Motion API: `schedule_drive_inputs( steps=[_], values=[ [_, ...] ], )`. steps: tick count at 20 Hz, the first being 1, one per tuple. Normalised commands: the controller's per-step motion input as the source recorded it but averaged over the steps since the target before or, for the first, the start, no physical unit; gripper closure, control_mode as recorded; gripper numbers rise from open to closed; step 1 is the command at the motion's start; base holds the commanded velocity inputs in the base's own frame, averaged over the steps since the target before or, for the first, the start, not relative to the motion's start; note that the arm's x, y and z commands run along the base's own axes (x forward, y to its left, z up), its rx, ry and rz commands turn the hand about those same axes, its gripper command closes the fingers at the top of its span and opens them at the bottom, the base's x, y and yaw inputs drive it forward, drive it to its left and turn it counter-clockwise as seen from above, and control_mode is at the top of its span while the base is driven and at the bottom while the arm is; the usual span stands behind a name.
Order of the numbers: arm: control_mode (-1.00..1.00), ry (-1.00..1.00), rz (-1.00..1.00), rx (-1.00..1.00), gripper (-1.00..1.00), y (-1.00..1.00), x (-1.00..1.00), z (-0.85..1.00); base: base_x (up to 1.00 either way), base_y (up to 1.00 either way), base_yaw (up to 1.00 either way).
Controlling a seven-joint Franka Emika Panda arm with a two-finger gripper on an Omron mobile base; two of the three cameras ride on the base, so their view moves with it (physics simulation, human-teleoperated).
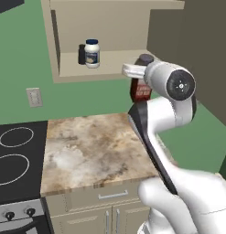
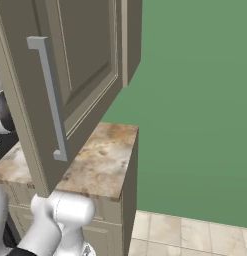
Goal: Collect the paprika, mayonnaise, and shaker from the cabinet and place them next to the stove.
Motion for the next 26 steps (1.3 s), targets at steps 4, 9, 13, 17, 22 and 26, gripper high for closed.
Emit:
schedule_drive_inputs(
  steps=[4, 9, 13, 17, 22, 26],
  values=[
    [-1.0, 0.09, 0.23, -0.02, 1.0, 0.66, -0.84, -0.46, 0.0, 0.0, 0.0],
    [-1.0, 0.09, 0.35, 0.0, 1.0, 0.54, -0.75, -0.64, 0.0, 0.0, 0.0],
    [-1.0, 0.1, 0.44, 0.0, 1.0, 0.59, -0.3, -0.76, 0.0, 0.0, 0.0],
    [-1.0, 0.12, 0.48, 0.0, 1.0, 0.62, 0.09, -0.69, 0.0, 0.0, 0.0],
    [-1.0, 0.12, 0.36, 0.01, 1.0, 0.53, 0.66, -0.33, 0.0, 0.0, 0.0],
    [-1.0, 0.02, 0.18, 0.0, 1.0, 0.37, 0.63, -0.12, 0.0, 0.0, 0.0]
  ],
)
